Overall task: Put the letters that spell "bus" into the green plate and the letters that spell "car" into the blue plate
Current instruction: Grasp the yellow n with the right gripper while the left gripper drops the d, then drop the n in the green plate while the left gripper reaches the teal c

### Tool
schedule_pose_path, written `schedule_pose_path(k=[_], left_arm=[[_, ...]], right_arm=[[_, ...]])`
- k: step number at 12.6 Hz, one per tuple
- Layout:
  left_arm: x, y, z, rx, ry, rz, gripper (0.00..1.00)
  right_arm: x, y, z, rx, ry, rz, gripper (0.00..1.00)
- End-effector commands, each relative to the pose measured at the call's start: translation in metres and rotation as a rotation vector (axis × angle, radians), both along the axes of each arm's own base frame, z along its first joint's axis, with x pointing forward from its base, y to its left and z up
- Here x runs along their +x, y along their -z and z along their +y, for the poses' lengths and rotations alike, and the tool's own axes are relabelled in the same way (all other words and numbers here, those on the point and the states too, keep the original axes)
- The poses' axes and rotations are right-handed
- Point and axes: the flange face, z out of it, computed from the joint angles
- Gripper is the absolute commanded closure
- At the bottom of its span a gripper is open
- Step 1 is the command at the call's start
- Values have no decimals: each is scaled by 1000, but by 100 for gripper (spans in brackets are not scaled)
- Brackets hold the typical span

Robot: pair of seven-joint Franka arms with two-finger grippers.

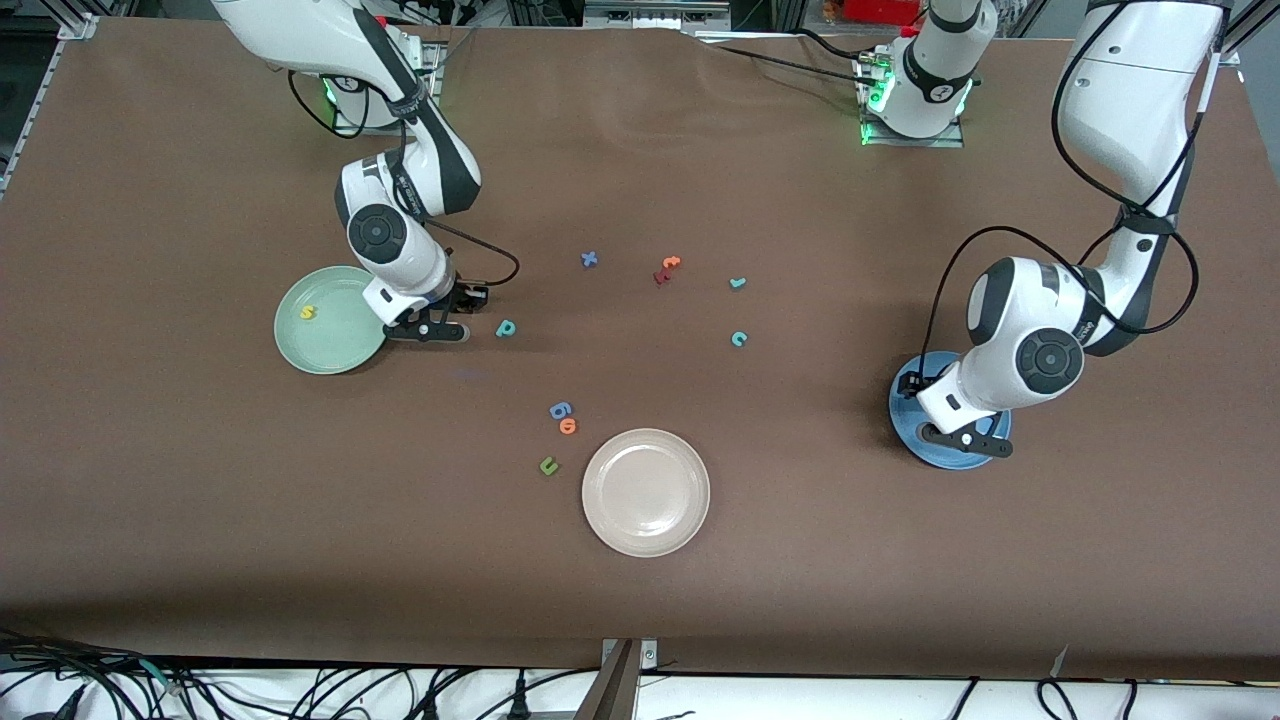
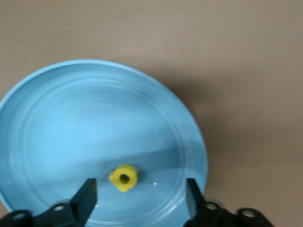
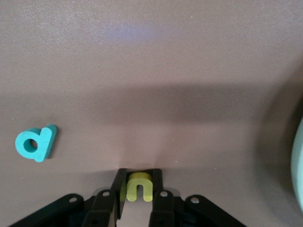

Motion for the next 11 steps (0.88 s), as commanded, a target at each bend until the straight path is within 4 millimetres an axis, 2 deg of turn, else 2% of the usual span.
schedule_pose_path(k=[1, 3, 5, 7, 9, 11], left_arm=[[0, -10, -26, -35, -53, -8, 0], [-7, -21, -70, -59, -98, -14, 0], [-24, -22, -131, -95, -173, -30, 0], [-46, -13, -188, -116, -213, -58, 0], [-60, -11, -222, -112, -300, -64, 0], [-69, -8, -239, -98, -379, -59, 0]], right_arm=[[0, -5, -1, 4, 4, 4, 91], [10, -36, -8, 3, 23, 19, 91], [25, -73, -29, -5, 67, 38, 91], [35, -96, -65, -23, 117, 54, 91], [40, -104, -103, -44, 128, 68, 91], [43, -97, -152, -55, 145, 103, 91]])
